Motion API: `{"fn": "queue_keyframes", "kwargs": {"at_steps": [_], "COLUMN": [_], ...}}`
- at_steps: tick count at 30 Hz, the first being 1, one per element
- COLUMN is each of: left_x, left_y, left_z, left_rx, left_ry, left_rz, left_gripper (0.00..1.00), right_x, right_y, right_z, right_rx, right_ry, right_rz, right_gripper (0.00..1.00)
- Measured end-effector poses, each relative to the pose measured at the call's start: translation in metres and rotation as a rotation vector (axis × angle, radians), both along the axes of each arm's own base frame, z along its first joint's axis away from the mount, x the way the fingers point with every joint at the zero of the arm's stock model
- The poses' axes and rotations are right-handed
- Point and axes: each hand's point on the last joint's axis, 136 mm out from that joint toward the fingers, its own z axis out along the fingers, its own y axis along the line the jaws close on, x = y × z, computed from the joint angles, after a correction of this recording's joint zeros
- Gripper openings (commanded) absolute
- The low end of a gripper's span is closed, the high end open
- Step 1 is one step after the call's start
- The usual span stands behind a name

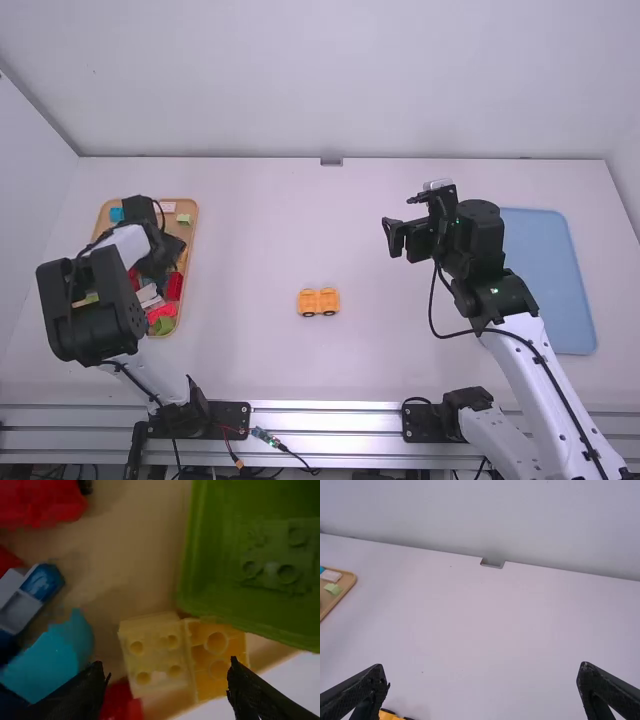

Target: Assemble lego blocks to make yellow taxi

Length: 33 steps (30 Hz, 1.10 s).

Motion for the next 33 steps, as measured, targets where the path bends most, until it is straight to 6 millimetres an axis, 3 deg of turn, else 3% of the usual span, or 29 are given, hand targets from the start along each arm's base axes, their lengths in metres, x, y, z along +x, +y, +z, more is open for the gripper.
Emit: {"fn": "queue_keyframes", "kwargs": {"at_steps": [7, 20, 33], "left_x": [-0.011, -0.007, -0.008], "left_y": [0.004, 0.009, 0.007], "left_z": [-0.003, -0.001, -0.002], "left_rx": [0.024, 0.046, 0.039], "left_ry": [0.040, 0.025, 0.032], "left_rz": [0.042, 0.050, 0.028], "left_gripper": [0.53, 0.50, 0.61], "right_x": [0.000, 0.000, 0.000], "right_y": [0.000, 0.000, 0.000], "right_z": [0.000, 0.000, 0.000], "right_rx": [-0.001, -0.002, 0.000], "right_ry": [0.000, 0.000, 0.002], "right_rz": [0.000, 0.001, -0.001], "right_gripper": [1.00, 1.00, 1.00]}}
